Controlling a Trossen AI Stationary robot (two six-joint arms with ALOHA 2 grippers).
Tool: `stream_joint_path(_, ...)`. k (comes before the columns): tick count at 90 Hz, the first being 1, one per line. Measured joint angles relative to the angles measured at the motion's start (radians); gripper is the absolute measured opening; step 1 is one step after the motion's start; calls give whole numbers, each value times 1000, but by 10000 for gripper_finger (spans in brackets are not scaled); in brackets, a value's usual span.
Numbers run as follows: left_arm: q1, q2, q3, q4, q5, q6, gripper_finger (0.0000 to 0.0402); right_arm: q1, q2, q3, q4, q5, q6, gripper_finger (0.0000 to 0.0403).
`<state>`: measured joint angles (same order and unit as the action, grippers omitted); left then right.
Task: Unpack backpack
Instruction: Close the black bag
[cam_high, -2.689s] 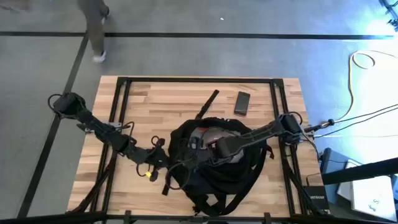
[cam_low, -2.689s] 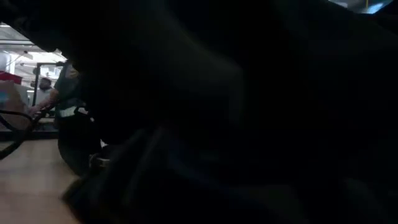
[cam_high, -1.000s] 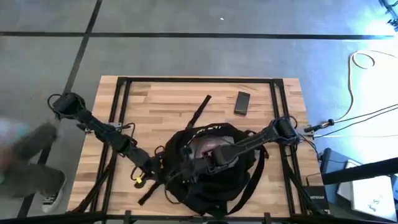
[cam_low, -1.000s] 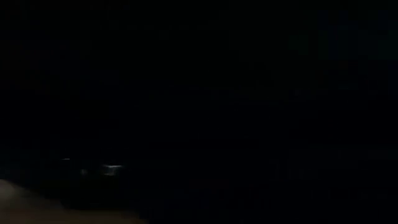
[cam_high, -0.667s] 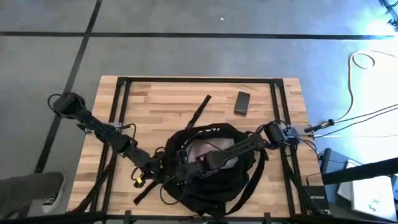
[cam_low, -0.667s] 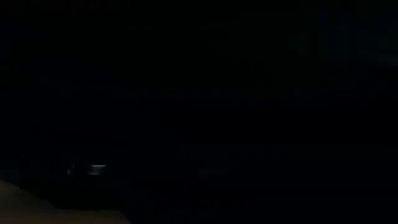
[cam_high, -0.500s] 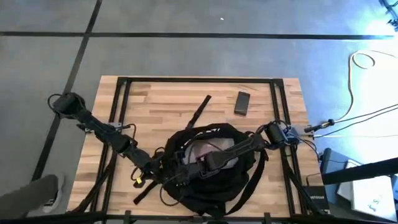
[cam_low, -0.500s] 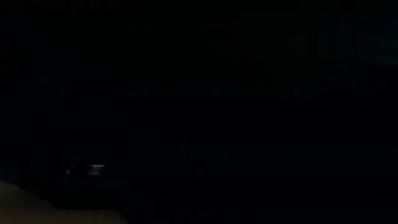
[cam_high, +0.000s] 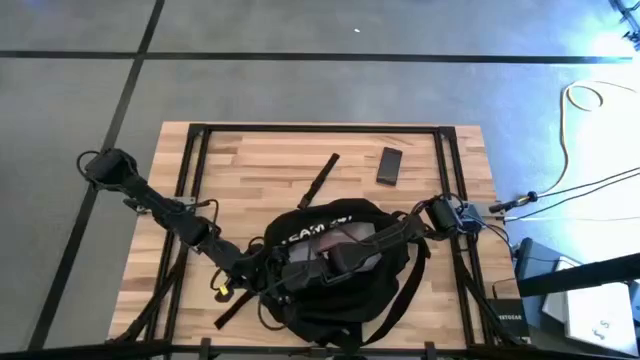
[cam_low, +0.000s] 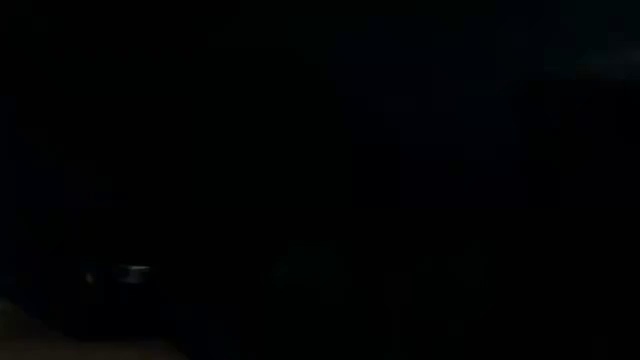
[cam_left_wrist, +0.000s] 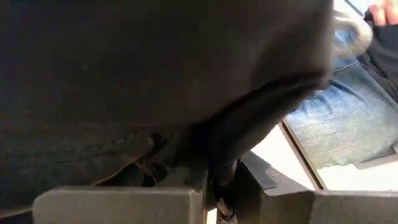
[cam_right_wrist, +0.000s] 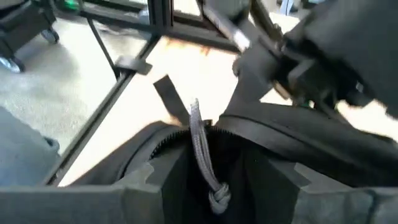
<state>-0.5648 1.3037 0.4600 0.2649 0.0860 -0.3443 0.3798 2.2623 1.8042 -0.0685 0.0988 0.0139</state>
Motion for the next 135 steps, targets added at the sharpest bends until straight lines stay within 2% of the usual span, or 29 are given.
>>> stream_joint_path(15, 0, 0, 0, 2, 0, 0, 27, 0, 0, 0, 19, -10, 0, 116)
stream_joint_path(42, 2, 0, -1, -1, -7, -9, 27, 0, 15, 1, 20, -59, 31, 36)
stream_joint_path(54, 2, 2, -1, 1, -12, -9, 27, 6, 17, 1, -8, -46, 32, 5)
stream_joint_path(63, 2, 2, -1, 2, -13, -11, 27, 6, 15, 3, -73, -35, 57, 3)
stream_joint_path(82, 3, 2, -1, 5, -16, -12, 27, 15, 1, 2, -221, 115, 108, 1)
stream_joint_path(135, 5, 2, 0, 10, -34, -9, 27, 56, -100, 2, -520, 363, 147, 0)
